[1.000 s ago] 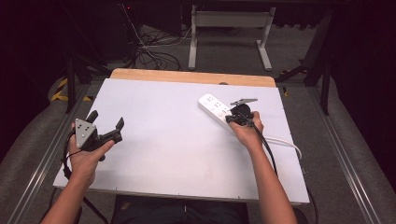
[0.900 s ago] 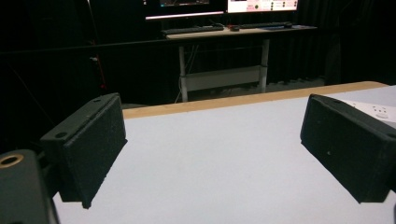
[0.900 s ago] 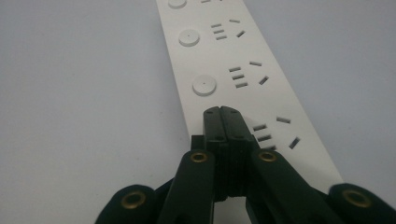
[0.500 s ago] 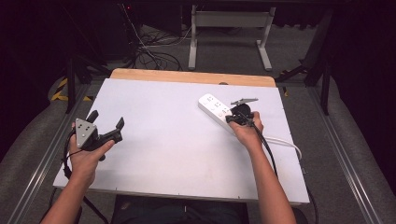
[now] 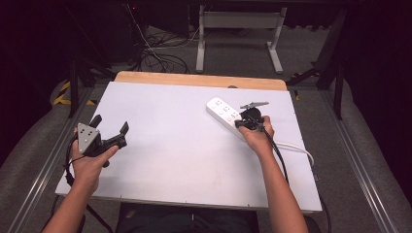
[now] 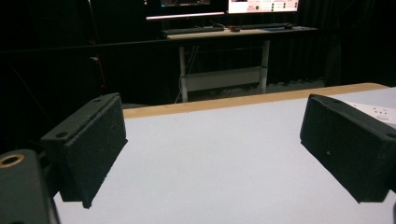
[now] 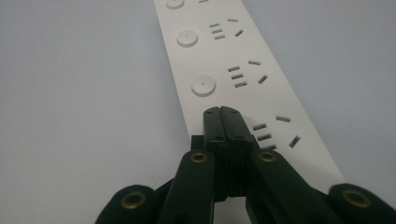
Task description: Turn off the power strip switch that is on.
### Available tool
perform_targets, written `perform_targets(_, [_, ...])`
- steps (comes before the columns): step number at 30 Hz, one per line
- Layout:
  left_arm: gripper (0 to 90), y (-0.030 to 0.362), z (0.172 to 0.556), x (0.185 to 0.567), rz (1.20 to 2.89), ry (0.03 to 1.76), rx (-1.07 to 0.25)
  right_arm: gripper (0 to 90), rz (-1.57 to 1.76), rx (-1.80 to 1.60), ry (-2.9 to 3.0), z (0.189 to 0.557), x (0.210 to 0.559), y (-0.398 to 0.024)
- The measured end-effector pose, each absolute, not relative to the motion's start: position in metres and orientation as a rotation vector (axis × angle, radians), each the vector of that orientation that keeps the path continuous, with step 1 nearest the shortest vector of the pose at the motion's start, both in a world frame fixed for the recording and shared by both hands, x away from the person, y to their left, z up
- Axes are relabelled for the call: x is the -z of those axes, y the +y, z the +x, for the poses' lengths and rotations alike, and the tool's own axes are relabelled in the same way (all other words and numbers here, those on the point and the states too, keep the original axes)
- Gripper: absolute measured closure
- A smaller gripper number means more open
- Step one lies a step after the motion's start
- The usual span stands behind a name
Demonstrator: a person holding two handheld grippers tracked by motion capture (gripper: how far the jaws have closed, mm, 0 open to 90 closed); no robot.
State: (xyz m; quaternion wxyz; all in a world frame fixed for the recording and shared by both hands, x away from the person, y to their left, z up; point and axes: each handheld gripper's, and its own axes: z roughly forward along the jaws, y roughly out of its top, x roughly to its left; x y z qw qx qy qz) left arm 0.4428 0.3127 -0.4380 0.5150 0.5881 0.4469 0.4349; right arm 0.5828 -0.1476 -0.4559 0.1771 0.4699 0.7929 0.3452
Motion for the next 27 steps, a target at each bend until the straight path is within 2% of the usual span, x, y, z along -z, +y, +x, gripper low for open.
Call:
perform_targets(16, [7.5, 0.312, 0.443, 0.438, 1.407, 1.070, -1.046, 90.0, 1.301, -0.937, 2.233, 0.580, 0.455, -0.143])
perform_targets(25, [7.5, 0.312, 0.443, 0.437, 1.403, 1.066, -1.043, 90.0, 1.293, -0.996, 2.208, 0.578, 0.452, -0.153])
perform_targets(27, [7.5, 0.313, 0.443, 0.437, 1.399, 1.064, -1.041, 90.0, 1.284, -1.074, 2.169, 0.571, 0.441, -0.160])
